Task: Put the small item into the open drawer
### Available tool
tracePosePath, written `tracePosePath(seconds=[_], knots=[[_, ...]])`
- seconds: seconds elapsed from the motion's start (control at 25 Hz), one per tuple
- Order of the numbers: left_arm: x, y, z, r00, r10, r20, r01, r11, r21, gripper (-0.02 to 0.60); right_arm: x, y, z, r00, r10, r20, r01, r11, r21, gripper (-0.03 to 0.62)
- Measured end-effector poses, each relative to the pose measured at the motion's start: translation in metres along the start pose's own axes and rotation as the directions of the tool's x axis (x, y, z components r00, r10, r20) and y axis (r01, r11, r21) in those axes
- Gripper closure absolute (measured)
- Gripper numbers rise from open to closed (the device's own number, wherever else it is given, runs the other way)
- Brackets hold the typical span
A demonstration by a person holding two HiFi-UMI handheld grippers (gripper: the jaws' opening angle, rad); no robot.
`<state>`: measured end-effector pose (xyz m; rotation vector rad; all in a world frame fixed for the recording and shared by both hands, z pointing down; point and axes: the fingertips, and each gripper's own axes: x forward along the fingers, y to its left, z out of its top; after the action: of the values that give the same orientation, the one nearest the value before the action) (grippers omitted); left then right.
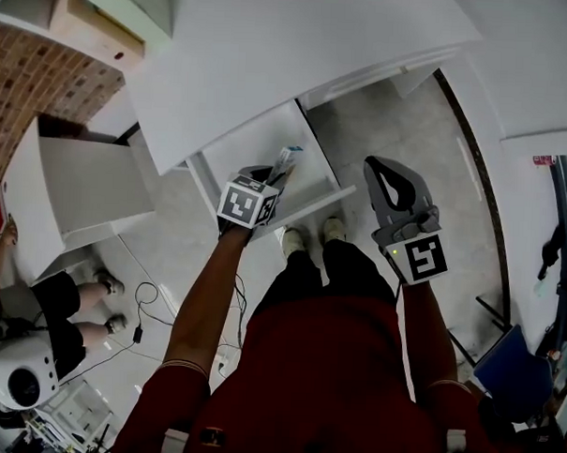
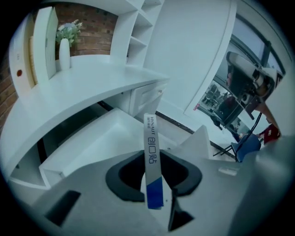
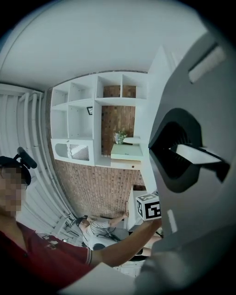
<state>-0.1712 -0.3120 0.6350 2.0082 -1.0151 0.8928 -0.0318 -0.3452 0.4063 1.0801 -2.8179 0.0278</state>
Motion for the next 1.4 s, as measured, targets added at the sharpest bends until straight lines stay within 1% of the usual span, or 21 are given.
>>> tracePosePath(seconds=[0.2,0.32,0.56,0.76,0.96,1.08,1.28,1.4], knots=[[0.032,0.009,-0.010,0.995,0.009,-0.097,-0.009,1.000,-0.009,0.486,0.003,-0.023,-0.013,1.000,-0.009,-0.018,0.009,1.000,0.007,0.583],[0.048,0.011,-0.018,0.990,0.013,-0.139,-0.016,1.000,-0.021,0.486,0.003,-0.035,-0.020,0.999,-0.013,-0.033,0.013,1.000,0.013,0.583],[0.068,0.016,-0.030,0.975,0.047,-0.217,-0.054,0.998,-0.029,0.485,0.004,-0.051,-0.030,0.998,-0.015,-0.057,0.017,1.000,0.023,0.583],[0.076,0.021,-0.035,0.968,0.043,-0.245,-0.054,0.998,-0.040,0.482,0.009,-0.058,-0.035,0.998,-0.014,-0.067,0.016,0.999,0.030,0.583],[0.082,0.021,-0.041,0.961,0.029,-0.274,-0.038,0.999,-0.026,0.477,0.010,-0.062,-0.038,0.997,-0.015,-0.069,0.017,0.999,0.031,0.583],[0.083,0.015,-0.042,0.959,0.008,-0.283,-0.014,1.000,-0.018,0.450,0.007,-0.064,-0.040,0.997,-0.022,-0.073,0.025,0.999,0.037,0.583],[0.079,0.011,-0.040,0.962,0.000,-0.273,-0.005,1.000,-0.016,0.430,0.003,-0.064,-0.040,0.997,-0.023,-0.069,0.026,0.999,0.038,0.583],[0.073,0.011,-0.035,0.969,0.003,-0.247,-0.006,1.000,-0.012,0.418,0.004,-0.060,-0.037,0.998,-0.017,-0.060,0.019,0.999,0.038,0.583]])
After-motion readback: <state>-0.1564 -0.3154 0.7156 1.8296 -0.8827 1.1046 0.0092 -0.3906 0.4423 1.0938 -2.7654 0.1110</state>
